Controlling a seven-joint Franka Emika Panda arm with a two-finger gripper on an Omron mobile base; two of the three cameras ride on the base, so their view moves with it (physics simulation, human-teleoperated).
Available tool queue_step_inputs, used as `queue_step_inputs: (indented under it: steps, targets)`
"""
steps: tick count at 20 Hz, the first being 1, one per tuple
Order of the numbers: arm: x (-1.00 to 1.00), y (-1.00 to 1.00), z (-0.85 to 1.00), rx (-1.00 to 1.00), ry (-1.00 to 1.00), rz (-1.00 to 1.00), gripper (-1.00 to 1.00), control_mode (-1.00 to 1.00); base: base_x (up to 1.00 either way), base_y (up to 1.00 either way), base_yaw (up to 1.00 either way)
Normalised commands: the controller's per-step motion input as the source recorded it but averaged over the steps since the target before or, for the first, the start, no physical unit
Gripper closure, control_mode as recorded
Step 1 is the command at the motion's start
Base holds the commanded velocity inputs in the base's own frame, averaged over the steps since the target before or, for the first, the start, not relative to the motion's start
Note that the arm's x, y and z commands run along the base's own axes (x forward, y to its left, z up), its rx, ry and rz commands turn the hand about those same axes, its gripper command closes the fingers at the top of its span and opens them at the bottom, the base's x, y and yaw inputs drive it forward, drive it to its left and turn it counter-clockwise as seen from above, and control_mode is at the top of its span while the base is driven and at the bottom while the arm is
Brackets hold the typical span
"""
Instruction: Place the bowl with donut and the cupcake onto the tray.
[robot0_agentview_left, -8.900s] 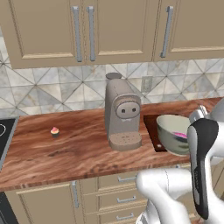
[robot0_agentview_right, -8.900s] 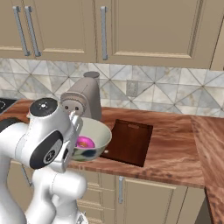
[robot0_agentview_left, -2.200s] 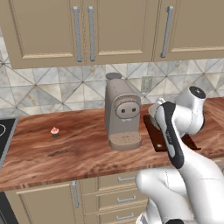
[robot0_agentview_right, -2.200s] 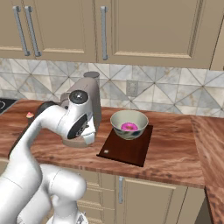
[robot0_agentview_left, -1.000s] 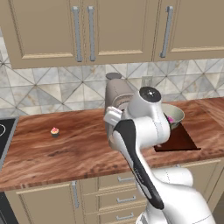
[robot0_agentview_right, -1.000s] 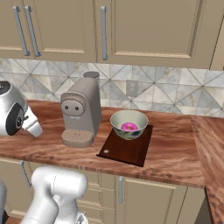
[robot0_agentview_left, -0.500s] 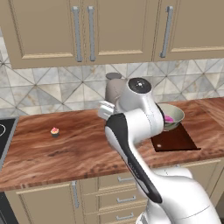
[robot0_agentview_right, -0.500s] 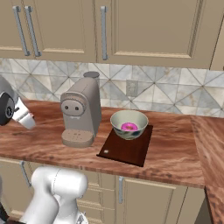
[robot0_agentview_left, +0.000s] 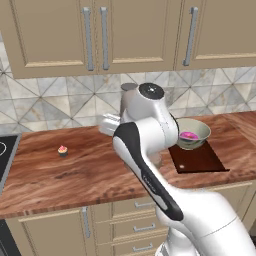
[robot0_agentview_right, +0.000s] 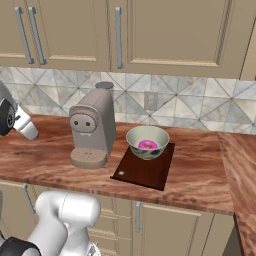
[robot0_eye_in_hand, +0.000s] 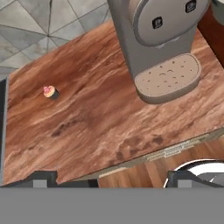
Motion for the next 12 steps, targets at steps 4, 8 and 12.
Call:
queue_step_inputs:
  steps: [4,8,12]
  targets:
    - [0.19,0.28,0.00,-0.03,0.00,0.25,-1.00,-1.00,0.00,0.00,0.00]
    - [0.14,0.35,0.00,-0.05,0.00,0.23,-1.00,-1.00,0.00,0.00,0.00]
    - [0.05,0.41,0.00,-0.06,0.00,0.22,-1.00,-1.00,0.00,0.00,0.00]
